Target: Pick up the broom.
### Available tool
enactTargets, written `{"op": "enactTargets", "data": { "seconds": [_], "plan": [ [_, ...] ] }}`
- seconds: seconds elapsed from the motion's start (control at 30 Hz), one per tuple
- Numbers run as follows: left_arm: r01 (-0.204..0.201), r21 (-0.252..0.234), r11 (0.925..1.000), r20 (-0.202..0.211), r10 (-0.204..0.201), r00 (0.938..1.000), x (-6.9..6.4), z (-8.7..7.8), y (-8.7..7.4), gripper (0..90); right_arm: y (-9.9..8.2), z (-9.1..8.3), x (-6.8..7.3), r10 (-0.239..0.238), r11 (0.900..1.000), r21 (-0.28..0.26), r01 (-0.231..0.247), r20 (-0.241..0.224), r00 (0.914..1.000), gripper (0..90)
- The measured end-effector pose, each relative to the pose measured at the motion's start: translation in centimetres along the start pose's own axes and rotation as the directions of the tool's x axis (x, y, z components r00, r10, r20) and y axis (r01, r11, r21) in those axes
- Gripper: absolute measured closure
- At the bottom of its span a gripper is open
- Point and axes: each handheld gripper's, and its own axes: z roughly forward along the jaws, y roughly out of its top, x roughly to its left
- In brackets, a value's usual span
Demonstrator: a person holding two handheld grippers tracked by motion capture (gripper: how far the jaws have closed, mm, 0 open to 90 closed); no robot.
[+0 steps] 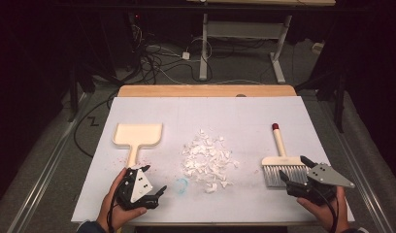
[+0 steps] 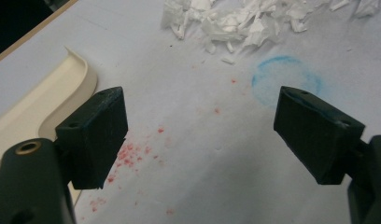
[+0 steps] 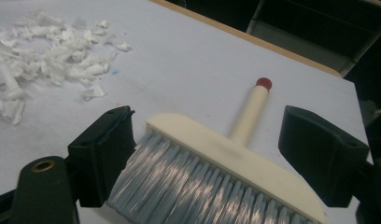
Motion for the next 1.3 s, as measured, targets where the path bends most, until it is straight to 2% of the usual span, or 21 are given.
{"op": "enactTargets", "data": {
  "seconds": [0.17, 0.27, 0.5, 0.53, 0.77, 0.83, 0.87, 0.9, 0.97, 1.0, 1.07, 1.13, 1.17, 1.23, 1.27, 1.3],
  "plan": [
    [-0.018, -0.016, 0.9997, -0.002, 0.018, 0.9998, -0.3, 0.0, 0.4, 16.8, 0.0, -0.1, 0.2, -0.013, 0.9999, 0.005, 0.013, 0.019, 0.9997, 17.8],
    [-0.028, -0.004, 0.9996, 0.005, 0.028, 0.9996, -0.3, 0.3, 0.3, 16.8, 0.1, -0.2, 0.2, -0.023, 0.9997, -0.007, 0.024, 0.036, 0.9991, 17.8],
    [-0.029, -0.002, 0.9996, 0.009, 0.029, 0.9995, -0.3, 0.3, 0.2, 16.7, 0.4, 0.5, -0.2, -0.012, 0.9998, 0.016, 0.011, 0.062, 0.9980, 18.6],
    [-0.028, 0.005, 0.9996, 0.011, 0.028, 0.9996, -0.4, 0.3, 0.1, 16.7, 0.6, 1.1, -0.5, 0.001, 0.9992, 0.039, -0.004, 0.074, 0.9973, 18.5],
    [-0.029, 0.017, 0.9994, 0.007, 0.029, 0.9996, -0.5, 0.3, 0.0, 16.7, 1.5, 2.6, -1.3, 0.015, 0.9979, 0.062, -0.020, 0.083, 0.9965, 18.5],
    [-0.029, 0.022, 0.9994, 0.001, 0.029, 0.9996, -0.5, 0.4, -0.1, 16.7, 1.9, 3.3, -1.5, 0.021, 0.9964, 0.080, -0.029, 0.100, 0.9948, 18.5],
    [-0.030, 0.028, 0.9992, 0.000, 0.030, 0.9995, -0.5, 0.4, -0.1, 16.7, 2.4, 4.5, -1.9, 0.036, 0.9906, 0.127, -0.050, 0.110, 0.9933, 18.7],
    [-0.033, 0.031, 0.9990, -0.002, 0.033, 0.9995, -0.5, 0.4, -0.1, 16.7, 2.4, 4.5, -1.9, 0.036, 0.9906, 0.127, -0.050, 0.110, 0.9933, 18.7],
    [-0.034, 0.033, 0.9989, -0.006, 0.034, 0.9994, -0.4, 0.3, -0.1, 16.7, 2.9, 5.7, -2.3, 0.052, 0.9866, 0.149, -0.068, 0.108, 0.9928, 20.8],
    [-0.034, 0.031, 0.9990, -0.006, 0.034, 0.9994, -0.4, 0.3, -0.1, 16.7, 3.4, 7.0, -2.8, 0.046, 0.9791, 0.191, -0.070, 0.130, 0.9905, 23.2],
    [-0.037, 0.033, 0.9988, -0.007, 0.037, 0.9993, -0.5, 0.2, -0.2, 16.8, 3.6, 8.1, -3.7, 0.084, 0.9694, 0.222, -0.105, 0.101, 0.9913, 24.8],
    [-0.040, 0.040, 0.9984, -0.004, 0.040, 0.9992, -0.6, 0.1, -0.3, 16.7, 3.6, 9.5, -4.5, 0.137, 0.9440, 0.287, -0.162, 0.107, 0.9848, 24.7],
    [-0.042, 0.041, 0.9983, -0.002, 0.042, 0.9991, -0.7, 0.1, -0.3, 16.8, 3.5, 10.2, -5.0, 0.159, 0.9281, 0.325, -0.182, 0.095, 0.9827, 25.8],
    [-0.052, 0.048, 0.9975, 0.000, 0.052, 0.9986, -0.8, 0.1, -0.3, 16.7, 3.0, 11.7, -5.8, 0.197, 0.8835, 0.406, -0.234, 0.130, 0.9717, 27.1],
    [-0.054, 0.049, 0.9973, 0.000, 0.054, 0.9985, -0.8, 0.1, -0.3, 16.7, 2.6, 12.3, -6.2, 0.231, 0.8636, 0.433, -0.258, 0.116, 0.9661, 28.5],
    [-0.055, 0.050, 0.9972, 0.001, 0.055, 0.9985, -0.9, 0.1, -0.3, 16.7, 2.3, 12.9, -6.5, 0.263, 0.8360, 0.470, -0.283, 0.110, 0.9586, 30.6]
  ]
}}
